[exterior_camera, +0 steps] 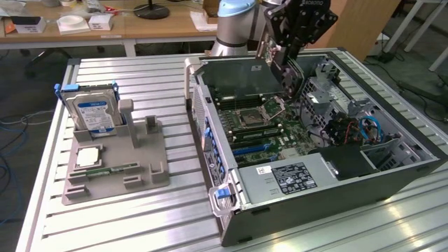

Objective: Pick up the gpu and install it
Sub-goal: 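Pick up the gpu and move the gpu toward the slot, then insert the gpu into the slot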

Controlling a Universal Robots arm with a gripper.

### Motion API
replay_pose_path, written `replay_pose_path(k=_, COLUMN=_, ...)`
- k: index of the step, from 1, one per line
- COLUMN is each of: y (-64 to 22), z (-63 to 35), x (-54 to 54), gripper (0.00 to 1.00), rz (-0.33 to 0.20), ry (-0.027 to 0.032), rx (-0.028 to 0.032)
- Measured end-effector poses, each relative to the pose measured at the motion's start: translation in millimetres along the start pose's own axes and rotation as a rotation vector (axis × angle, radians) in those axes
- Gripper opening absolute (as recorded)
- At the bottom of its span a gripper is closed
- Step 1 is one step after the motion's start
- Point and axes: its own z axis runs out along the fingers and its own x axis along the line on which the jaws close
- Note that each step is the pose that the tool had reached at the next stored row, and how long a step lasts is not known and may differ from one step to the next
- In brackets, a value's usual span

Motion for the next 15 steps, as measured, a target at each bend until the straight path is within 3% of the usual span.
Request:
replay_pose_path(k=4, y=-0.2, z=-0.1, x=-8.0, gripper=0.26, rz=0.0, ry=0.0, rx=0.0)
replay_pose_path(k=15, y=-0.2, z=-0.1, x=-8.8, gripper=0.26, rz=0.0, ry=0.0, rx=0.0)
